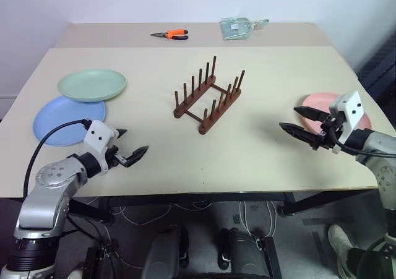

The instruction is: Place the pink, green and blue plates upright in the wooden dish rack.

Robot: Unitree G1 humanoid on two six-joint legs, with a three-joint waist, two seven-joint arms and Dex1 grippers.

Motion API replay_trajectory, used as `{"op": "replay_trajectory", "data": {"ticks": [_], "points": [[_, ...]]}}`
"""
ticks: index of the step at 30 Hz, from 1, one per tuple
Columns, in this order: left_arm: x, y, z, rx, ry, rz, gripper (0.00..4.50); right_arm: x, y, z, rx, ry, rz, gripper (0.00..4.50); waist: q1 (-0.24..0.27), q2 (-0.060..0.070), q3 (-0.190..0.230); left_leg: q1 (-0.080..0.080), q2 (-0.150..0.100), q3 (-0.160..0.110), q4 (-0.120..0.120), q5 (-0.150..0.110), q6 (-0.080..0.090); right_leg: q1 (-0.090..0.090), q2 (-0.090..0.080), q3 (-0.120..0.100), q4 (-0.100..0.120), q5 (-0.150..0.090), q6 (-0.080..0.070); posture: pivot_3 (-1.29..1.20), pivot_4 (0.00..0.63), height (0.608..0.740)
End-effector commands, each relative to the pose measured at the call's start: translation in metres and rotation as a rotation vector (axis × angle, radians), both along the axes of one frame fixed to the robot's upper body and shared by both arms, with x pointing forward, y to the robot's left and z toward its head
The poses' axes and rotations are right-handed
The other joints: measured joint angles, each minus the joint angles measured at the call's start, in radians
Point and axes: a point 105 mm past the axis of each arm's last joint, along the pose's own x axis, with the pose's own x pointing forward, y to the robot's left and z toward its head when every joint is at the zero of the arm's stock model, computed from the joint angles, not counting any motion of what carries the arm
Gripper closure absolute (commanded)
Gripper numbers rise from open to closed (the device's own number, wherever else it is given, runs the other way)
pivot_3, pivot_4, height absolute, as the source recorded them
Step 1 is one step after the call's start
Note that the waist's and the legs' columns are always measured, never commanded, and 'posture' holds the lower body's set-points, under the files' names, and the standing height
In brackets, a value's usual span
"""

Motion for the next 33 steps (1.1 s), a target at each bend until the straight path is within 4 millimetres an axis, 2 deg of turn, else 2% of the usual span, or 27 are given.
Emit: {"op": "replay_trajectory", "data": {"ticks": [1,5,8,11,12,13,14,15,17,20,24,27,30,33], "points": [[0.001,-0.007,0.007,-0.003,-0.037,-0.021,0.0,0.001,0.006,0.008,-0.01,-0.056,0.01,1.26,-0.001,0.0,0.0,0.0,0.0,0.0,0.0,0.0,0.0,0.0,0.0,0.0,0.0,0.0,0.0,0.0,0.15,0.74],[-0.002,-0.011,0.007,-0.009,-0.041,-0.024,0.0,0.001,0.013,0.009,-0.003,-0.07,0.02,1.26,-0.001,0.0,0.0,0.0,0.0,0.0,0.0,0.0,0.0,0.0,0.0,0.0,0.0,0.0,0.0,0.0,0.15,0.74],[-0.004,-0.022,0.007,-0.007,-0.041,-0.063,0.0,0.002,0.026,0.011,0.013,-0.078,0.059,1.26,-0.002,0.0,0.0,0.0,0.0,0.0,0.0,0.0,0.0,0.0,0.0,0.0,0.0,0.0,0.0,0.0,0.15,0.74],[-0.009,-0.043,0.004,-0.014,-0.031,-0.131,0.0,0.001,0.041,0.001,0.022,-0.024,0.116,1.26,-0.002,0.0,0.0,0.0,0.0,0.0,0.0,0.0,0.0,0.0,0.0,0.0,0.0,0.0,0.0,0.0,0.15,0.74],[-0.008,-0.052,0.001,-0.018,-0.028,-0.138,0.0,-0.002,0.048,-0.004,0.019,-0.004,0.143,0.71,0.0,0.0,0.0,0.0,0.0,0.0,0.0,0.0,0.0,0.0,0.0,0.0,0.0,0.0,0.0,0.0,0.15,0.74],[-0.007,-0.057,-0.001,-0.021,-0.023,-0.144,0.0,-0.004,0.057,-0.009,0.019,0.012,0.166,0.36,0.001,0.0,0.0,0.0,0.0,0.0,0.0,0.0,0.0,0.0,0.0,0.0,0.0,0.0,0.0,0.0,0.15,0.74],[-0.006,-0.072,-0.005,-0.025,-0.024,-0.166,0.0,-0.007,0.063,-0.014,0.015,0.019,0.185,0.03,0.002,0.0,0.0,0.0,0.0,0.0,0.0,0.0,0.0,0.0,0.0,0.0,0.0,0.0,0.0,0.0,0.15,0.74],[-0.004,-0.082,-0.009,-0.026,-0.025,-0.176,0.0,-0.007,0.067,-0.019,0.015,0.019,0.188,0.03,0.003,0.0,0.0,0.0,0.0,0.0,0.0,0.0,0.0,0.0,0.0,0.0,0.0,0.0,0.0,0.0,0.15,0.74],[0.008,-0.1,-0.015,-0.035,-0.029,-0.125,0.0,-0.007,0.073,-0.023,0.03,0.014,0.161,0.03,0.004,-0.001,0.0,0.0,0.0,0.0,0.0,0.0,0.0,0.001,0.0,-0.001,0.0,0.0,0.0,0.0,0.15,0.74],[0.031,-0.122,-0.016,-0.054,-0.048,-0.052,0.0,-0.018,0.09,-0.021,0.055,0.008,0.202,0.03,0.004,-0.001,0.0,-0.001,-0.001,0.0,0.001,0.0,0.001,0.001,0.0,-0.001,0.0,0.0,0.0,0.0,0.15,0.74],[0.056,-0.146,-0.027,-0.053,-0.014,-0.01,0.0,-0.025,0.096,-0.031,0.035,0.016,0.184,0.03,0.001,-0.002,-0.001,-0.001,0.0,0.0,0.001,0.0,0.001,0.001,0.002,-0.001,0.001,0.0,0.001,0.0,0.15,0.74],[0.066,-0.171,-0.031,-0.068,0.013,-0.064,0.0,-0.026,0.103,-0.028,0.053,0.008,0.183,0.03,0.001,-0.002,-0.001,0.0,0.0,0.0,0.002,0.0,0.001,0.001,0.002,-0.001,0.001,0.0,0.001,0.0,0.15,0.74],[0.071,-0.184,-0.031,-0.064,0.018,-0.107,0.0,-0.025,0.106,-0.026,0.049,-0.003,0.172,0.03,0.002,-0.002,-0.001,0.0,0.0,0.0,0.002,0.0,0.001,0.001,0.002,-0.001,0.001,0.0,0.001,0.0,0.15,0.74],[0.075,-0.188,-0.029,-0.094,0.014,-0.102,0.8,-0.026,0.105,-0.026,0.039,-0.01,0.159,0.0,0.005,-0.003,-0.001,-0.001,-0.001,0.0,0.002,0.0,0.002,0.001,0.001,-0.001,0.001,0.0,0.001,0.0,0.15,0.74]]}}
